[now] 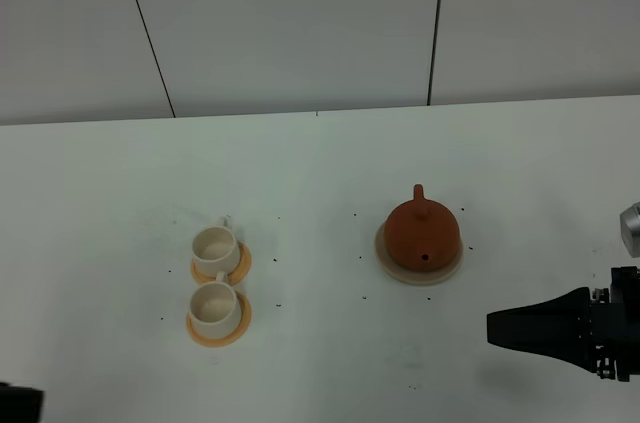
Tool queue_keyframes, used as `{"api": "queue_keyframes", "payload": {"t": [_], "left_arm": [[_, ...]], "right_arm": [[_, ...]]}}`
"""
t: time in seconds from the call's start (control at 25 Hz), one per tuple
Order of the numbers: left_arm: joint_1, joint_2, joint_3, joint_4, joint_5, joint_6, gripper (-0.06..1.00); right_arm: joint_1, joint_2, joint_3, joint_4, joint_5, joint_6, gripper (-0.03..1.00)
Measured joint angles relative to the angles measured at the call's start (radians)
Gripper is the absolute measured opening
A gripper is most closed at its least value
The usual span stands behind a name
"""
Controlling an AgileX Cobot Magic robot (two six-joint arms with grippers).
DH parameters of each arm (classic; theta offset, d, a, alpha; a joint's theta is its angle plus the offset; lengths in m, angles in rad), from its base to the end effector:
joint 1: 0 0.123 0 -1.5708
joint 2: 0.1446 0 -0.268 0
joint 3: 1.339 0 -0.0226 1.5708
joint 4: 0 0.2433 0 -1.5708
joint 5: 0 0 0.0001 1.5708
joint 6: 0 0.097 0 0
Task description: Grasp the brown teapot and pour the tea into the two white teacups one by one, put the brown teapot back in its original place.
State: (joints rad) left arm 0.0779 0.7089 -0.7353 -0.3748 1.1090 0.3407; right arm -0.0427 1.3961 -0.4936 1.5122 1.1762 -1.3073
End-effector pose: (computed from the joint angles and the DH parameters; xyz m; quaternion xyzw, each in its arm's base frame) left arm 0.1171 -0.0228 0.2996 0.0914 0.9382 -0.1216 0.3108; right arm 0.2005 0.0809 0.1986 -0.1057 0.8045 0.5355 0.2341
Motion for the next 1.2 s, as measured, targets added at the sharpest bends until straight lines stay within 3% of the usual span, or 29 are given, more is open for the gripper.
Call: {"api": "queue_keyframes", "payload": {"t": [0.16,0.44,0.6,0.84,1.2], "left_arm": [[0.000,-0.133,0.000,0.209,0.013,-0.158,0.37],[0.000,-0.287,0.009,0.291,0.050,-0.225,0.37],[0.000,-0.352,0.097,0.375,0.019,-0.274,0.37],[0.000,-0.408,0.221,0.394,-0.045,-0.291,0.37],[0.000,-0.647,0.230,0.394,-0.066,-0.293,0.37]], "right_arm": [[0.000,0.000,0.000,0.000,-0.002,0.000,0.24],[0.000,0.000,0.000,0.000,-0.003,-0.001,0.24],[0.000,0.000,0.000,0.000,-0.003,-0.001,0.24],[0.000,0.000,0.000,0.000,-0.003,-0.001,0.24],[0.000,0.000,0.000,0.000,-0.003,-0.001,0.24]]}}
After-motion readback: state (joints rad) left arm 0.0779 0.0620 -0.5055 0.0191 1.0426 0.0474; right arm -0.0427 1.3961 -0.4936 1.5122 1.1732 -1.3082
